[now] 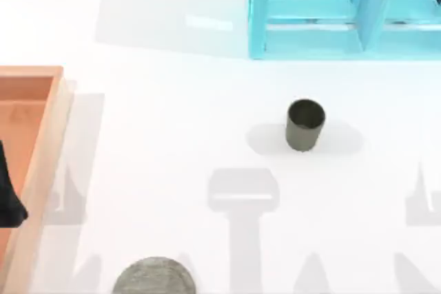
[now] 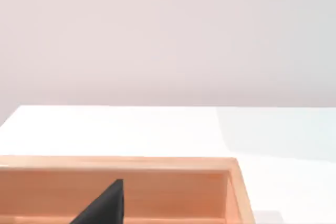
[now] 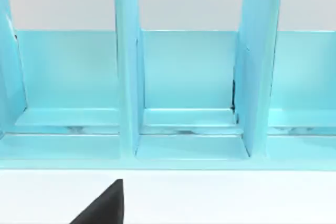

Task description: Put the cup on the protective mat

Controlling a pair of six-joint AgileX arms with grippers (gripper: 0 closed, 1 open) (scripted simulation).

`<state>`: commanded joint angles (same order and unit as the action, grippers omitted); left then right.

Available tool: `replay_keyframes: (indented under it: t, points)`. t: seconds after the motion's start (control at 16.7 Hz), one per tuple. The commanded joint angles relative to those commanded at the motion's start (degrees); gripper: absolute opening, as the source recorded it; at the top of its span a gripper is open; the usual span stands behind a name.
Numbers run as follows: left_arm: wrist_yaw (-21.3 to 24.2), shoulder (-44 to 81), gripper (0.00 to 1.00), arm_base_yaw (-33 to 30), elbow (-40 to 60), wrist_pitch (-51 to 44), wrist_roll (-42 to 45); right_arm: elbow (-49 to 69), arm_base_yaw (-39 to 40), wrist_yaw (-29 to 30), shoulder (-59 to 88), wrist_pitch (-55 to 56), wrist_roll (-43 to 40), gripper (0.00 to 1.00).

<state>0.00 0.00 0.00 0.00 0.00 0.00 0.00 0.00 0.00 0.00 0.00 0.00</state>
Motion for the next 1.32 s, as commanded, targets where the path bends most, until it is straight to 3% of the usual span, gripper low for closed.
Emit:
replay_keyframes:
  t: [0.24,0.54,1.32]
  points:
    - [0.0,0.0,1.0,0.0,0.0,0.0,0.0,1.63,0.26,0.43,1.51,-1.18,-0.76,1.0]
    - [0.0,0.0,1.0,0.0,0.0,0.0,0.0,14.33,2.88,2.56,14.86,-11.73,-7.11,1.0]
    - [0.0,0.0,1.0,0.0,0.0,0.0,0.0,71.57,17.83,1.76,91.95,-67.19,-39.5,1.0]
